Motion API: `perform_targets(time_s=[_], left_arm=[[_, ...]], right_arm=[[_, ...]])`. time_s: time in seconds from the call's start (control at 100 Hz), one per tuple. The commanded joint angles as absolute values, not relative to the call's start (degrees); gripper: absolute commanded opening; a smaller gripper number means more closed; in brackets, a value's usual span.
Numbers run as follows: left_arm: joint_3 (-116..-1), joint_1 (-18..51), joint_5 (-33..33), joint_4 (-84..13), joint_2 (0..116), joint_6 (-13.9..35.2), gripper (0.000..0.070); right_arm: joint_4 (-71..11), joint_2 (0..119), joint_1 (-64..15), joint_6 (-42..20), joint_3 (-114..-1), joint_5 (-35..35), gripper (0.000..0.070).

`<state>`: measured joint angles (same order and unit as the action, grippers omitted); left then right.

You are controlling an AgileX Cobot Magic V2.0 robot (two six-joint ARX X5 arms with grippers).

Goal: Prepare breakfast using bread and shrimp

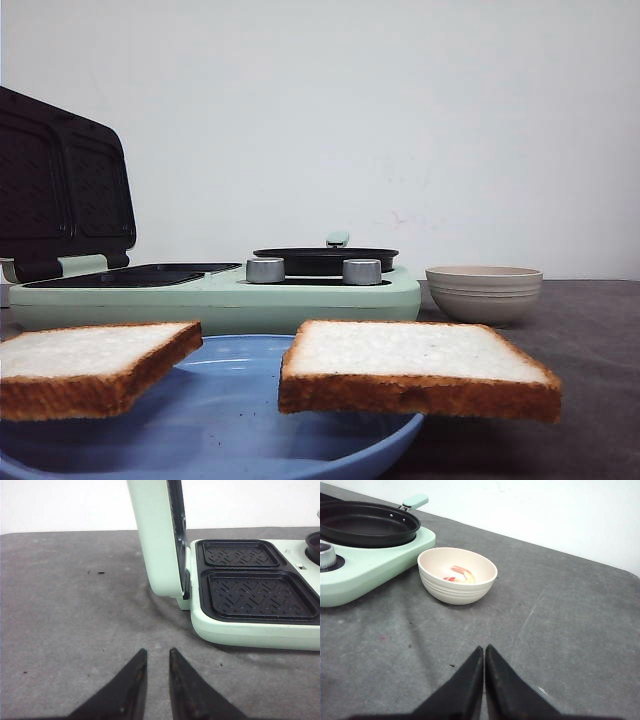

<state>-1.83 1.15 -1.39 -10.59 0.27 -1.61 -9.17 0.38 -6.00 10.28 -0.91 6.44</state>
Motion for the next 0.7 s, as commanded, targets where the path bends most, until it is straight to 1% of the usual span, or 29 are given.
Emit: perform_targets(time_s=[0.0, 0.69], left_arm=[[-0.8, 1.2, -1.3, -10.7, 0.2, -2.1, 0.0000], [-0.8, 1.2, -1.3, -10.7, 0.2, -2.1, 0.0000]], right_arm=[[-8.5, 0.2, -6.1, 10.5, -0.7, 6.6, 0.0000], [-8.5, 0.2, -6.1, 10.0, -0.7, 6.6, 0.0000]])
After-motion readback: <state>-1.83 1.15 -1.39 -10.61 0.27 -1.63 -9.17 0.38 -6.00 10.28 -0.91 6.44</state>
